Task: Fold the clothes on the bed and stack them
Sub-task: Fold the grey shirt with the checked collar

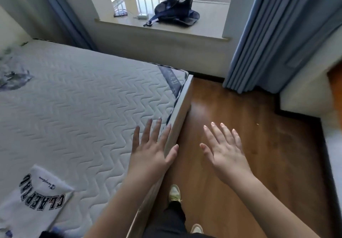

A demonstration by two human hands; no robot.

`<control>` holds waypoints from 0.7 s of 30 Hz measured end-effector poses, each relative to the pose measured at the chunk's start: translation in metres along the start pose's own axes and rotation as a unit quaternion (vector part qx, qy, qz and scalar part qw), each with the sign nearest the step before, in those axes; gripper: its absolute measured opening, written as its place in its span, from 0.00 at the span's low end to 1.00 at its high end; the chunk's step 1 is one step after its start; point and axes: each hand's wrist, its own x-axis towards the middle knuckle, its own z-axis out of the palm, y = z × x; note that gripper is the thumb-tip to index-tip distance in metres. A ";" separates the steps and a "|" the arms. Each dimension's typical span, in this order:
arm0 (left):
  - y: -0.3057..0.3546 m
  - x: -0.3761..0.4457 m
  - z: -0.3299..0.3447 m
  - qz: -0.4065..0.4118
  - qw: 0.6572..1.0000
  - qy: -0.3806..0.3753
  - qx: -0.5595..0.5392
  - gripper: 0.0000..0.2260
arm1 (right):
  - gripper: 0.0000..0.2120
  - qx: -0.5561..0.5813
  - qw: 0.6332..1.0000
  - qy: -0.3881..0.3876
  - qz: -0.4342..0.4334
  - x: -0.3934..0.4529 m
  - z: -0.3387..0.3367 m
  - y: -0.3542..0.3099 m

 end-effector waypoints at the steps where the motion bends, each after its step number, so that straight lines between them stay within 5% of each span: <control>1: 0.001 0.013 0.001 0.008 1.000 0.006 -0.004 0.33 | 0.35 -0.006 1.000 0.000 0.007 0.008 0.000 0.003; 7: -0.006 0.090 0.009 0.070 0.997 0.017 -0.012 0.32 | 0.36 -0.040 0.991 0.009 0.127 0.064 -0.003 0.011; 21: 0.034 0.265 0.016 0.131 0.991 0.021 -0.008 0.27 | 0.36 -0.008 0.985 0.022 0.172 0.179 -0.025 0.096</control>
